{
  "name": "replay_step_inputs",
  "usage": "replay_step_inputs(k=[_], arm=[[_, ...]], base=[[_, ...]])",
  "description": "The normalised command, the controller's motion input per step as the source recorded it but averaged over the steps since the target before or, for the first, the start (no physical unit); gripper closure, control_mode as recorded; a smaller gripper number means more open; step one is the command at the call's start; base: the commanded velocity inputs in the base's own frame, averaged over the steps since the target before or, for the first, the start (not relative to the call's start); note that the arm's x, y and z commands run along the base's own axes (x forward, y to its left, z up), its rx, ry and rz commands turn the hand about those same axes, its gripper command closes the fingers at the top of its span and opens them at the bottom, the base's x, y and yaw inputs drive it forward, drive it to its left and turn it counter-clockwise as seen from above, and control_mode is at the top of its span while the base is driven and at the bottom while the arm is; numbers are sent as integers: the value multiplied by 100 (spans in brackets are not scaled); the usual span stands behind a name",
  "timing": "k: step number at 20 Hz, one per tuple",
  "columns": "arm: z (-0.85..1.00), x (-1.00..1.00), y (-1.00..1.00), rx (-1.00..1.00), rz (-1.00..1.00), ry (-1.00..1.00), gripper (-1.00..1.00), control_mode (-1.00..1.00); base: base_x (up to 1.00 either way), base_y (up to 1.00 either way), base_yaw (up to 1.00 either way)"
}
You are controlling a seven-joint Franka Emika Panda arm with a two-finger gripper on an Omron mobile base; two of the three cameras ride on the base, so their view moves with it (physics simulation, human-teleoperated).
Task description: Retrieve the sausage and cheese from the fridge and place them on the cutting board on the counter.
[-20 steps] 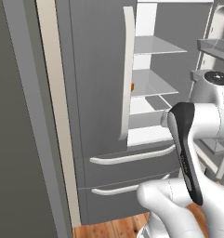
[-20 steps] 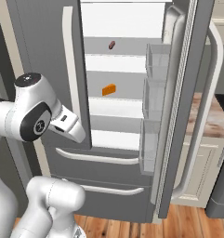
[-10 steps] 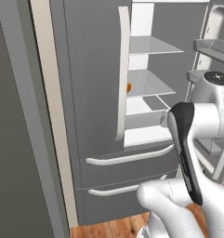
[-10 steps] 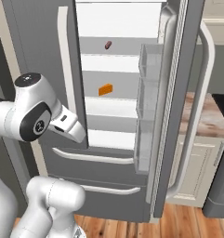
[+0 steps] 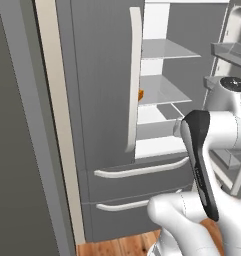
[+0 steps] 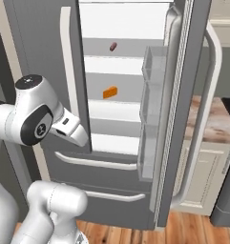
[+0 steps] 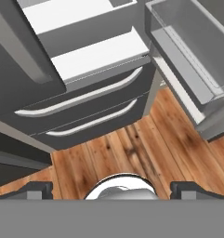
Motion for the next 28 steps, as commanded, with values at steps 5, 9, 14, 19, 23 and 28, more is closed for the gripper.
replay_step_inputs(k=[5,9,14,19,23,28], arm=[[0,0,0,0,0,0,-100,100],[0,0,0,0,0,0,-100,100],[0,0,0,0,0,0,-100,100],[0,0,0,0,0,0,-100,100],[0,0,0,0,0,0,-100,100],[0,0,0,0,0,0,-100,100]], base=[[46,-22,6],[54,-7,0],[53,-24,0],[37,-30,0],[10,-22,1],[0,-3,0]])
